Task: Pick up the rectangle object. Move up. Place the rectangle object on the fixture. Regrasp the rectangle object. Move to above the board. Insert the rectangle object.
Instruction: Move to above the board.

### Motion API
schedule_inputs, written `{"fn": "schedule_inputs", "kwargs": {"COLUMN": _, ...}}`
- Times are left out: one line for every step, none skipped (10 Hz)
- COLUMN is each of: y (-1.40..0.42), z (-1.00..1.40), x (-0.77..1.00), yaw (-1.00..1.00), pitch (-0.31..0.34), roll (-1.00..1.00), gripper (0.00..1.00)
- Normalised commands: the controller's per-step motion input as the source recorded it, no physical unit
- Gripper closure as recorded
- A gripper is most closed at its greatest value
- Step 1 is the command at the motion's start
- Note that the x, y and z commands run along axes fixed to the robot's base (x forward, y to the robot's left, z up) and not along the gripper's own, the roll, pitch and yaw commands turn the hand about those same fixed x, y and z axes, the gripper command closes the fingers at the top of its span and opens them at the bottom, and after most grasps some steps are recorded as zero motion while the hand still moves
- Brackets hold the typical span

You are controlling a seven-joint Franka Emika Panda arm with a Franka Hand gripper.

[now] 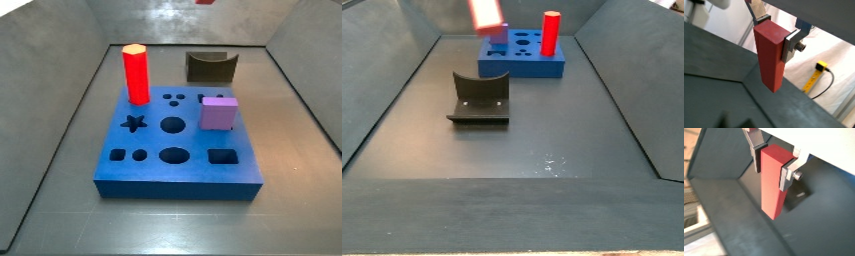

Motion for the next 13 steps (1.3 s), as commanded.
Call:
{"fn": "schedule_inputs", "kwargs": {"y": -1.00, "z": 0.48, "x": -0.85, "yaw": -0.19, "pitch": -0.215, "roll": -1.00, "gripper": 1.00}}
{"fn": "schedule_inputs", "kwargs": {"y": -1.00, "z": 0.47, "x": -0.92, "yaw": -0.19, "pitch": -0.227, "roll": -1.00, "gripper": 1.00}}
{"fn": "schedule_inputs", "kwargs": {"y": -1.00, "z": 0.48, "x": -0.95, "yaw": -0.21, "pitch": -0.233, "roll": -1.00, "gripper": 1.00}}
{"fn": "schedule_inputs", "kwargs": {"y": -0.97, "z": 0.49, "x": -1.00, "yaw": -0.22, "pitch": -0.240, "roll": -1.00, "gripper": 1.00}}
{"fn": "schedule_inputs", "kwargs": {"y": -0.91, "z": 0.47, "x": -1.00, "yaw": -0.22, "pitch": -0.237, "roll": -1.00, "gripper": 1.00}}
{"fn": "schedule_inputs", "kwargs": {"y": -0.41, "z": 0.25, "x": -0.59, "yaw": -0.24, "pitch": -0.241, "roll": -1.00, "gripper": 1.00}}
{"fn": "schedule_inputs", "kwargs": {"y": -0.26, "z": 0.17, "x": -0.45, "yaw": -0.24, "pitch": -0.235, "roll": -1.00, "gripper": 1.00}}
{"fn": "schedule_inputs", "kwargs": {"y": -0.09, "z": 0.08, "x": -0.27, "yaw": -0.24, "pitch": -0.224, "roll": -1.00, "gripper": 1.00}}
{"fn": "schedule_inputs", "kwargs": {"y": -0.03, "z": 0.05, "x": -0.20, "yaw": -0.25, "pitch": -0.224, "roll": -1.00, "gripper": 1.00}}
{"fn": "schedule_inputs", "kwargs": {"y": 0.03, "z": 0.02, "x": -0.15, "yaw": -0.24, "pitch": -0.228, "roll": -1.00, "gripper": 1.00}}
{"fn": "schedule_inputs", "kwargs": {"y": 0.04, "z": 0.01, "x": -0.12, "yaw": -0.24, "pitch": -0.231, "roll": -1.00, "gripper": 1.00}}
{"fn": "schedule_inputs", "kwargs": {"y": 0.05, "z": 0.01, "x": -0.11, "yaw": -0.19, "pitch": -0.198, "roll": -0.83, "gripper": 1.00}}
{"fn": "schedule_inputs", "kwargs": {"y": 0.05, "z": 0.00, "x": -0.10, "yaw": -0.13, "pitch": -0.159, "roll": -0.61, "gripper": 1.00}}
